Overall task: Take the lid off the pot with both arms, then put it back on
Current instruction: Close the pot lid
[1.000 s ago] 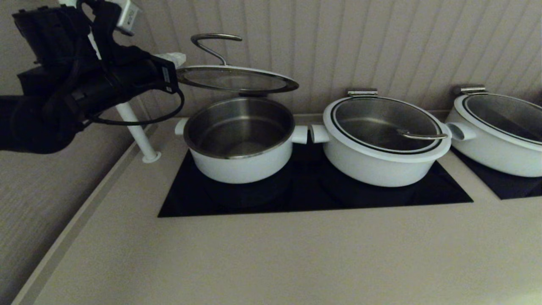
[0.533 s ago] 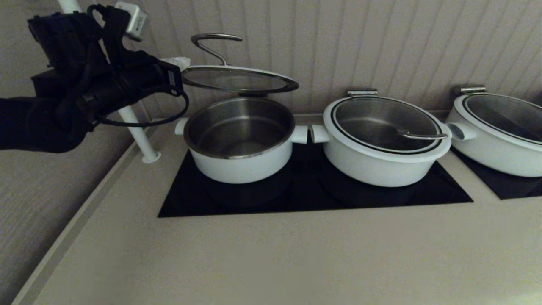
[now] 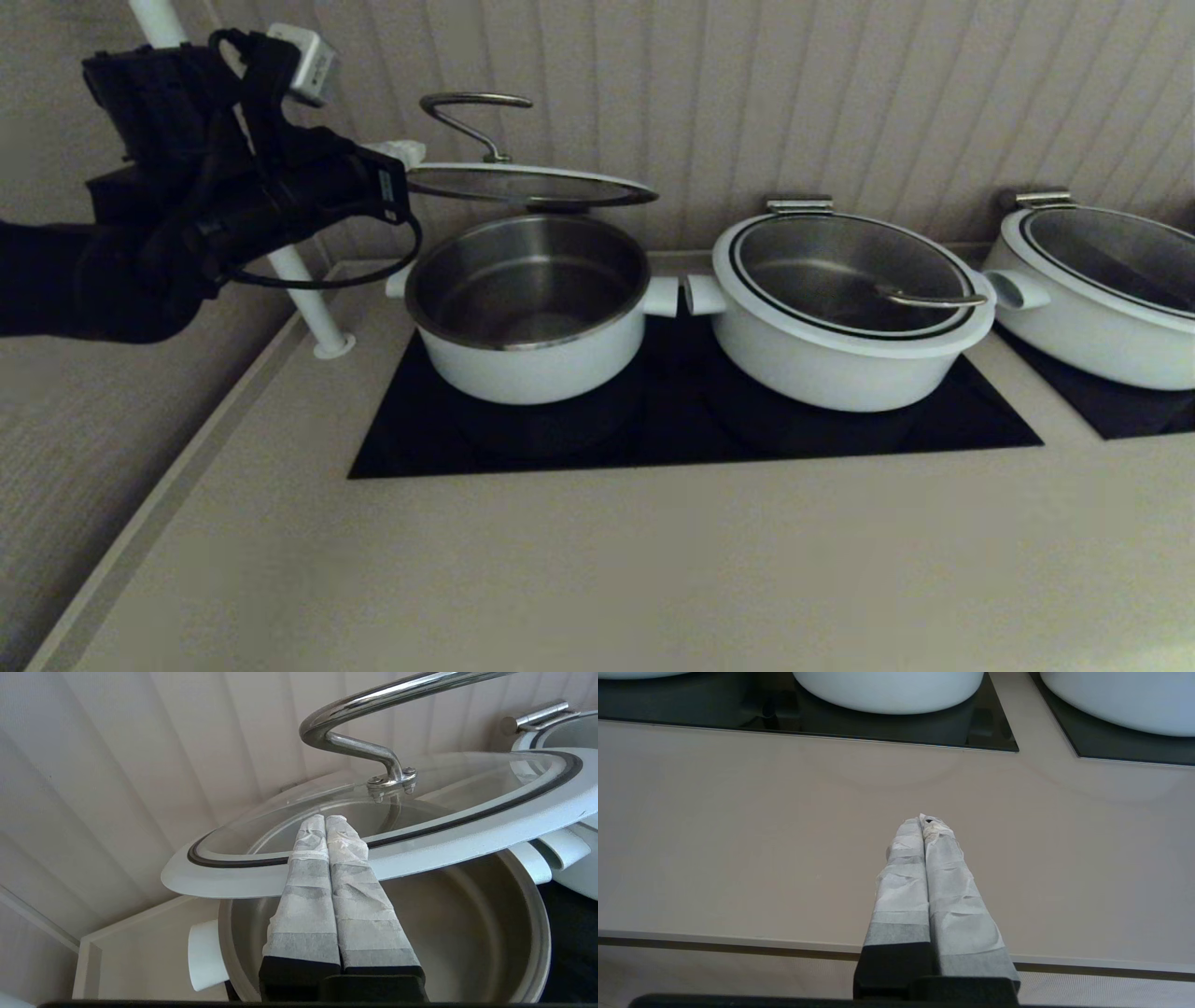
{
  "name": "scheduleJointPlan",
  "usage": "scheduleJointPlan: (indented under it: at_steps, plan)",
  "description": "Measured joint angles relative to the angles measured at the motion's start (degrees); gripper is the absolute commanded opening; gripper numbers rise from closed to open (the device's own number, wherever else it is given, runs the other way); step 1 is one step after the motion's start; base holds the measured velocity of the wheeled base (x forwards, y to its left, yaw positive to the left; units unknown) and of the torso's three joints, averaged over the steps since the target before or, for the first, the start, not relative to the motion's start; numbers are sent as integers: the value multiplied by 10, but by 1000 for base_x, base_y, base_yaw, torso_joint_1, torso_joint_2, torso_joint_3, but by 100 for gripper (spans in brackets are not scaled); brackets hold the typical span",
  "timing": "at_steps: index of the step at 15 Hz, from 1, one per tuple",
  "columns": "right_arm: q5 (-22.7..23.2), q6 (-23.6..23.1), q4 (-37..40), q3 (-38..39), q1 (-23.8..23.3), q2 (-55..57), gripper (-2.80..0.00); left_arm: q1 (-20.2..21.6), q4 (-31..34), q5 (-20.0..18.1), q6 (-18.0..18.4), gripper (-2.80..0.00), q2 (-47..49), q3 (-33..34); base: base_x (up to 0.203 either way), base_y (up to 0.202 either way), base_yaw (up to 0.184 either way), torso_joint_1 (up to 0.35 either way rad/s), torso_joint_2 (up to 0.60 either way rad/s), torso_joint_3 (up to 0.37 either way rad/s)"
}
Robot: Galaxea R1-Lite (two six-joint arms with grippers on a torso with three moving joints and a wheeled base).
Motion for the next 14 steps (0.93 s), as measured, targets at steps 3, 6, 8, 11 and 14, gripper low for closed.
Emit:
scheduleJointPlan:
  at_steps: [3, 6, 8, 11, 14]
  plan:
    - [0, 0, 0, 0, 0, 0, -280, 0, 1, 0, 1, -280, -3, 17, 0, 0, 0, 0, 0, 0]
    - [0, 0, 0, 0, 0, 0, -280, 0, 1, 0, 3, -280, -13, 45, 0, 0, 0, 0, 0, 0]
    - [0, 0, 0, 0, 0, 0, -280, 0, -1, 0, 3, -280, -21, 63, 0, 0, 0, 0, 0, 0]
    - [0, 0, 0, 0, 0, 0, -280, 0, -43, 0, 3, -280, -28, 89, 0, 0, 0, 0, 0, 0]
    - [0, 0, 0, 0, 0, 0, -280, 0, -61, 1, 2, -280, -32, 112, 0, 0, 0, 0, 0, 0]
